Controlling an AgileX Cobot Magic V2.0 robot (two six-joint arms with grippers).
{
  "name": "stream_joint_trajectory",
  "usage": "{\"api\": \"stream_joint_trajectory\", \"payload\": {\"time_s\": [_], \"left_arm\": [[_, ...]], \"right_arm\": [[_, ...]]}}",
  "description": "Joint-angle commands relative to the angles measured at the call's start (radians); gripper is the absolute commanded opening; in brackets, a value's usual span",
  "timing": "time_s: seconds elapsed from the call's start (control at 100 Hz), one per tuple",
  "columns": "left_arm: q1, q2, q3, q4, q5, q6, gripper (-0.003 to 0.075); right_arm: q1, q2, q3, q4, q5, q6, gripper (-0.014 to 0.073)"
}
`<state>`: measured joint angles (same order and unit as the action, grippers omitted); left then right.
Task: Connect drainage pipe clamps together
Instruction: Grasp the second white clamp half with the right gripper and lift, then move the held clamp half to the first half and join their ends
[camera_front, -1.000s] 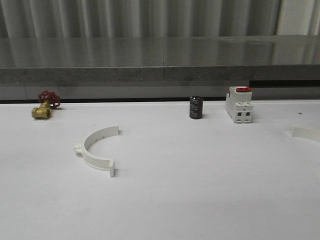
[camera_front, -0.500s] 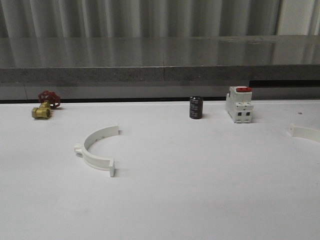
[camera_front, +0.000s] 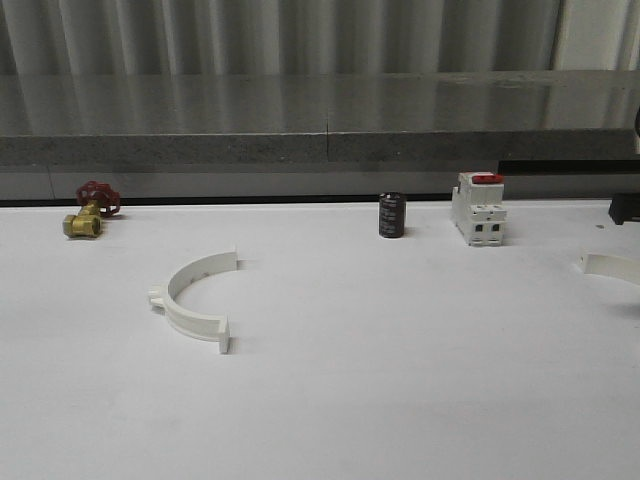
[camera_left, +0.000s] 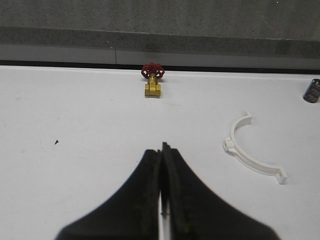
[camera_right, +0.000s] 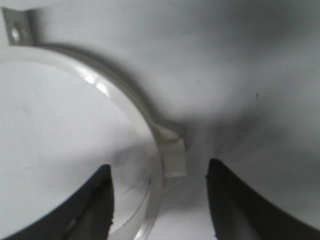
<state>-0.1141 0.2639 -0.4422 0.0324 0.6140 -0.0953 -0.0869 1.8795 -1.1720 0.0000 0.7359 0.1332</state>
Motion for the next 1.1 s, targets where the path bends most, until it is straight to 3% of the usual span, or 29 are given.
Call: {"api": "stream_joint_trajectory", "payload": {"time_s": [0.0, 0.11, 0.2, 0.51, 0.96, 1.09], "left_arm": [[0.003, 0.010, -0.027, -0.001, -0.077, -0.001, -0.0021], [0.003, 0.010, -0.027, -0.001, -0.077, -0.001, -0.0021], [0.003, 0.010, -0.027, -0.001, -0.077, -0.001, -0.0021], [0.003, 0.010, -0.027, -0.001, -0.077, -0.001, -0.0021], [0.003, 0.010, -0.027, -0.001, -0.077, -0.001, -0.0021], [0.003, 0.010, -0.027, -0.001, -0.077, -0.001, -0.0021]], "right_arm": [[-0.005, -0.036, -0.027, 0.000, -0.041, -0.002, 0.0245], [-0.005, -0.035, -0.027, 0.000, -0.039, -0.002, 0.0097], [-0.005, -0.038, -0.027, 0.000, -0.036, -0.002, 0.0051], [0.028, -0.115, -0.027, 0.015, -0.006, 0.014, 0.0050], [0.354, -0.156, -0.149, 0.016, 0.147, 0.347, 0.0048], [0.434, -0.118, -0.202, 0.026, 0.147, 0.378, 0.0048]]}}
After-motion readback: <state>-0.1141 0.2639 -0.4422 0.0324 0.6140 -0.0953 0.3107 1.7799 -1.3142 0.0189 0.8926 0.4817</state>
